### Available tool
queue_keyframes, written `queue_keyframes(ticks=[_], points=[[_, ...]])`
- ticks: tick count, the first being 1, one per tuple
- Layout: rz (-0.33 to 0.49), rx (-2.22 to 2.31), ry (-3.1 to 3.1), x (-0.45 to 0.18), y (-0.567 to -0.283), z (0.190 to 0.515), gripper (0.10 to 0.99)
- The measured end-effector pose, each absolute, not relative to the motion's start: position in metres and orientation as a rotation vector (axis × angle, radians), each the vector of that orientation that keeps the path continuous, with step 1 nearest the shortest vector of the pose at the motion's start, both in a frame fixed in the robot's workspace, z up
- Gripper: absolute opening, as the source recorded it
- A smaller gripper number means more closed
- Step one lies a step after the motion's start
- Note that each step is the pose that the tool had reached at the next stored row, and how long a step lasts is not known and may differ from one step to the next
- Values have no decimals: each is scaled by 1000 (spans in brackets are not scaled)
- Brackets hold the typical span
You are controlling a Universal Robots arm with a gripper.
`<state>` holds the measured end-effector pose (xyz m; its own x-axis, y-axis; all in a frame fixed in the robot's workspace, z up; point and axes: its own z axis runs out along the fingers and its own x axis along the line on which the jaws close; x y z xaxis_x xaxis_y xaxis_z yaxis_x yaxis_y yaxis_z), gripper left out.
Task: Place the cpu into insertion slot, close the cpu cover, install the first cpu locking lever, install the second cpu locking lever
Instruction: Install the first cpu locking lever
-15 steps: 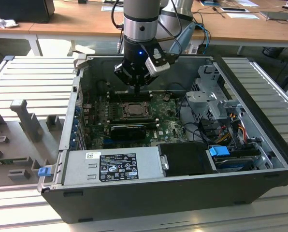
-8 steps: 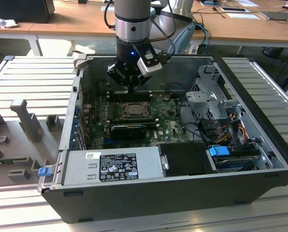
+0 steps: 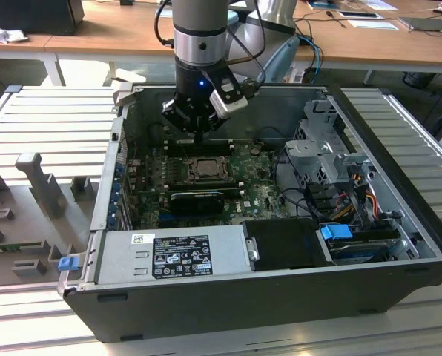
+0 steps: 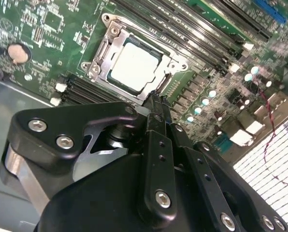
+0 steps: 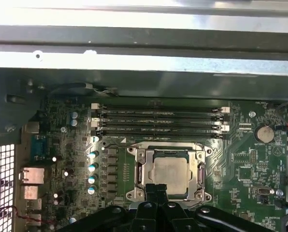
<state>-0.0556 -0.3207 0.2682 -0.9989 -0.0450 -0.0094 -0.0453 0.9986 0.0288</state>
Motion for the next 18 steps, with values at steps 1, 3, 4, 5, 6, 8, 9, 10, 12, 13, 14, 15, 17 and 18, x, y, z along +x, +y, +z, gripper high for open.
queue_keyframes(ticks=[1, 3, 4, 5, 6, 8, 9, 10, 12, 13, 14, 15, 17, 18], points=[[46, -83, 3132, -56, -321, 268, 106], [48, -86, 3131, -58, -321, 268, 106], [51, -86, 3131, -60, -321, 268, 106], [53, -86, 3131, -61, -321, 267, 106], [53, -86, 3131, -62, -321, 267, 106], [53, -86, 3131, -65, -321, 267, 106], [53, -86, 3131, -68, -321, 267, 106], [54, -86, 3131, -70, -321, 267, 106], [53, -55, 3131, -72, -321, 267, 106], [53, -38, 3131, -73, -321, 267, 106], [53, -37, 3131, -74, -321, 267, 106], [53, -37, 3131, -74, -321, 267, 106], [53, -37, 3131, -75, -321, 266, 106], [53, -37, 3131, -76, -321, 266, 106]])
